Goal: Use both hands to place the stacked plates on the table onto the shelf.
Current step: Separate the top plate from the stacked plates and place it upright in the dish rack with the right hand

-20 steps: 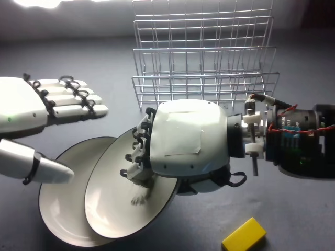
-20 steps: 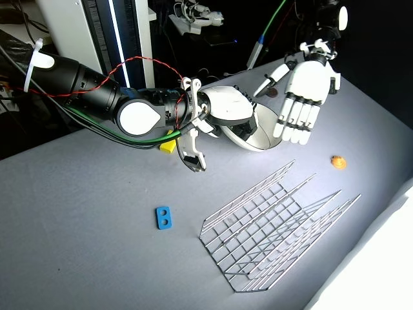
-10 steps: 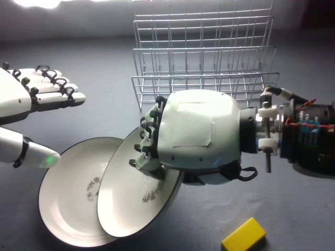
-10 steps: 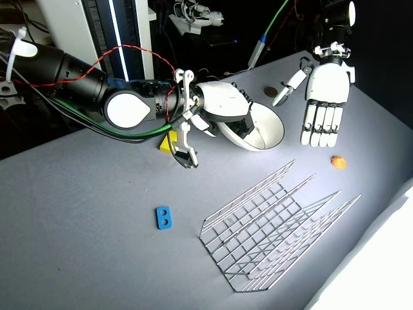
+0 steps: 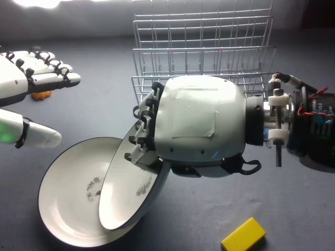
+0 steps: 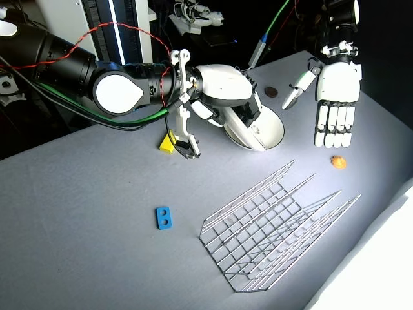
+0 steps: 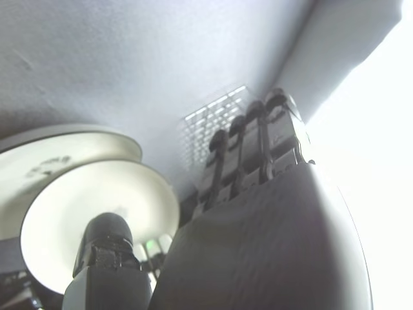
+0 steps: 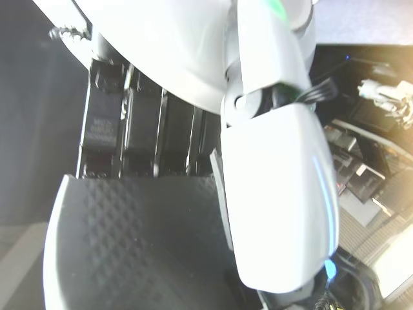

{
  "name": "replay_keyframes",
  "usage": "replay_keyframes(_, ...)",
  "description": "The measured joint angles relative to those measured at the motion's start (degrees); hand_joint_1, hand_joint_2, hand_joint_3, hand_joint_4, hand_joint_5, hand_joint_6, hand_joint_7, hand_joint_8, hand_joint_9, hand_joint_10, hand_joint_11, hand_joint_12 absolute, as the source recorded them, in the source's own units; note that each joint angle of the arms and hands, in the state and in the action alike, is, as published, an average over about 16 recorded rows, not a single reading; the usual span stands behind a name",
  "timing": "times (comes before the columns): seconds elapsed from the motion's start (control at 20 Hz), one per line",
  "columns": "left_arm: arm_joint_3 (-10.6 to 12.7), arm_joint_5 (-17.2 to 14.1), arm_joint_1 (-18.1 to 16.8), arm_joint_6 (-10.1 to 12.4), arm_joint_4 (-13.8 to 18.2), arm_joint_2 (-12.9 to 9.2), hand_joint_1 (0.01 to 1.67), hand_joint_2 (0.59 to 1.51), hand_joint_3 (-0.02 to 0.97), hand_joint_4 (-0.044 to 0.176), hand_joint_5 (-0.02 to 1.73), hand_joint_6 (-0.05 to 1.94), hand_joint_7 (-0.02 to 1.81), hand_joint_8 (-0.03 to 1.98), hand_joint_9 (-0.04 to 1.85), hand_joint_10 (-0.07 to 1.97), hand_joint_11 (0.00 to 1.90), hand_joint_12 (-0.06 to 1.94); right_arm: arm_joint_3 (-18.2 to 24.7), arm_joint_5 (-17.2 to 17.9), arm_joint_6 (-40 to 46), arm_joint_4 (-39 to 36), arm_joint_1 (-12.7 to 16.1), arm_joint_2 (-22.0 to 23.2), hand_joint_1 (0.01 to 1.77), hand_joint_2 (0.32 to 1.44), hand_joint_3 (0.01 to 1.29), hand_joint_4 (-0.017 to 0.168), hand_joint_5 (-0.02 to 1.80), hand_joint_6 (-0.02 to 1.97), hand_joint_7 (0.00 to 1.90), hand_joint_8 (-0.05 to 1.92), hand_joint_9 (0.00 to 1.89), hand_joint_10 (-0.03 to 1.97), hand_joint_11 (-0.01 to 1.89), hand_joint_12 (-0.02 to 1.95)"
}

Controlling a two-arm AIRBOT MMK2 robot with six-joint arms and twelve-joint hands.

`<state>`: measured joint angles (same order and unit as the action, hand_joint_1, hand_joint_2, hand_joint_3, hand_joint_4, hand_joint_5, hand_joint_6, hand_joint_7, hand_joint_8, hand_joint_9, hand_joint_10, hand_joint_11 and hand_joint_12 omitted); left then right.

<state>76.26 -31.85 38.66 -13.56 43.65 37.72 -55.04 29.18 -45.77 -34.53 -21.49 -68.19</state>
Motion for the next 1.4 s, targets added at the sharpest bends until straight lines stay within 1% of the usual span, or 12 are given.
replay_keyframes(0.1,0.3,0.21,-0.24,-0.06,0.04,-0.01,0.02,1.103,0.018,0.005,0.02,0.0,0.01,-0.01,0.02,0.01,0.02,-0.01,0.36,0.17,-0.04,0.07,0.45,0.35,1.31,0.99,0.02,0.004,0.96,1.01,1.04,0.85,1.04,0.83,0.85,1.05)
replay_keyframes(0.4,1.03,0.48,-0.64,-0.18,0.22,-0.01,0.02,1.103,0.019,0.006,0.02,0.0,0.01,-0.01,0.02,0.01,0.02,-0.01,1.13,0.59,-0.37,0.27,1.38,1.01,1.31,1.0,0.02,0.001,0.97,1.0,1.05,0.84,1.04,0.82,0.87,1.01)
replay_keyframes(0.9,1.67,0.58,-0.59,-0.19,0.24,-0.01,0.02,1.101,0.019,0.006,0.02,0.0,0.02,-0.01,0.02,0.0,0.02,-0.01,2.03,1.24,-1.36,0.49,2.54,1.88,1.34,1.0,0.02,-0.004,0.93,1.01,1.04,0.83,1.0,1.0,0.89,1.01)
replay_keyframes(1.4,1.72,0.6,-0.48,-0.19,0.24,-0.01,0.02,1.09,0.018,0.006,0.02,0.0,0.02,-0.01,0.02,0.01,0.02,-0.01,2.27,1.4,-2.12,1.8,3.59,2.34,1.34,1.0,0.02,0.004,0.91,1.01,1.02,0.87,0.99,0.99,0.89,1.01)
